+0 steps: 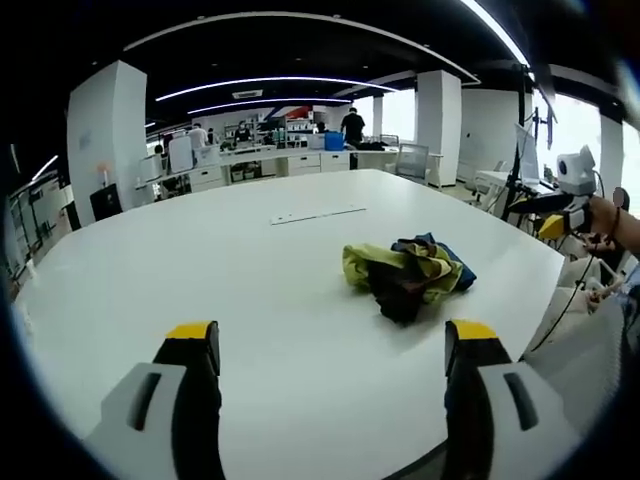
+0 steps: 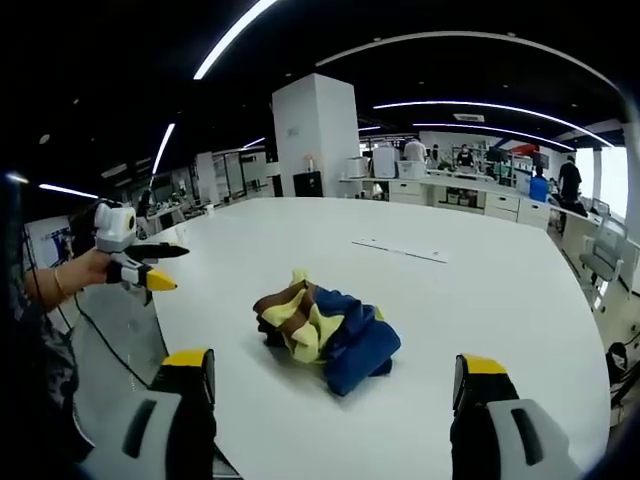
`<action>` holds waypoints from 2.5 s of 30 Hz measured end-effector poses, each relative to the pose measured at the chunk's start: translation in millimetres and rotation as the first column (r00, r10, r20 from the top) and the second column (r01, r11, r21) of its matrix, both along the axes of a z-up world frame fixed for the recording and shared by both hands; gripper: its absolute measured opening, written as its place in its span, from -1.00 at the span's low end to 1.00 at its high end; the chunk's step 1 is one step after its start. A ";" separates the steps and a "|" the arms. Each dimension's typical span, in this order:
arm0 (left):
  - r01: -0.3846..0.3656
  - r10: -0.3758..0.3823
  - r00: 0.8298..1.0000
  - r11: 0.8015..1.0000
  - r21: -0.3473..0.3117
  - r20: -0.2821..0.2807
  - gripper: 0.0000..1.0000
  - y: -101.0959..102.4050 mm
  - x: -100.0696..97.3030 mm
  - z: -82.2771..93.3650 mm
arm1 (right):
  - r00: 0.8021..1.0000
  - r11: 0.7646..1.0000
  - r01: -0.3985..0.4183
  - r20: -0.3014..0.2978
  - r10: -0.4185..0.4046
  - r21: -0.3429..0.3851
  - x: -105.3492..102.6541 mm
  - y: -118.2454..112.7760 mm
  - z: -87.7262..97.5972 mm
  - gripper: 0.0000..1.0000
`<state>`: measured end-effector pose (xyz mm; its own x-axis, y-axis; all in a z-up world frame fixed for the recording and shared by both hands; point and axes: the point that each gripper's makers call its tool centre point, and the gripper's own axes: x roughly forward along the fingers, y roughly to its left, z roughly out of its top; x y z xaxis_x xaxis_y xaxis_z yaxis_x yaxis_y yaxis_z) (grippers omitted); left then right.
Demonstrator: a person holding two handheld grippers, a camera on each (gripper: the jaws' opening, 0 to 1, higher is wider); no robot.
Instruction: Fold the garment on the visible template until the final outline fits inside the template.
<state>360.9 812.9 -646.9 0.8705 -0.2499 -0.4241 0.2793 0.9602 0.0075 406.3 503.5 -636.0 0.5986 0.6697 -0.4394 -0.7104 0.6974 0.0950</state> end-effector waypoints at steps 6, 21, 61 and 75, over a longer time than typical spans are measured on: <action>0.058 -0.058 0.998 0.998 0.020 -0.009 0.71 -9.5 7.0 -9.7 | 1.000 1.000 -0.012 -0.015 0.013 0.020 2.6 4.4 -4.1 0.95; 0.161 -0.161 0.987 0.987 -0.013 -0.013 0.50 -36.5 28.5 -20.9 | 0.997 0.997 -0.070 -0.038 0.070 0.020 6.9 22.5 -13.3 0.80; 0.360 -0.366 0.927 0.930 -0.078 -0.077 -0.35 -112.2 78.8 -71.4 | 0.962 0.962 -0.274 -0.021 0.274 -0.018 81.3 77.5 -37.1 -0.13; 0.379 -0.393 0.913 0.917 -0.126 -0.113 -0.65 -122.5 85.9 -89.1 | 0.934 0.932 -0.356 -0.055 0.352 -0.071 101.4 97.0 -61.6 -0.36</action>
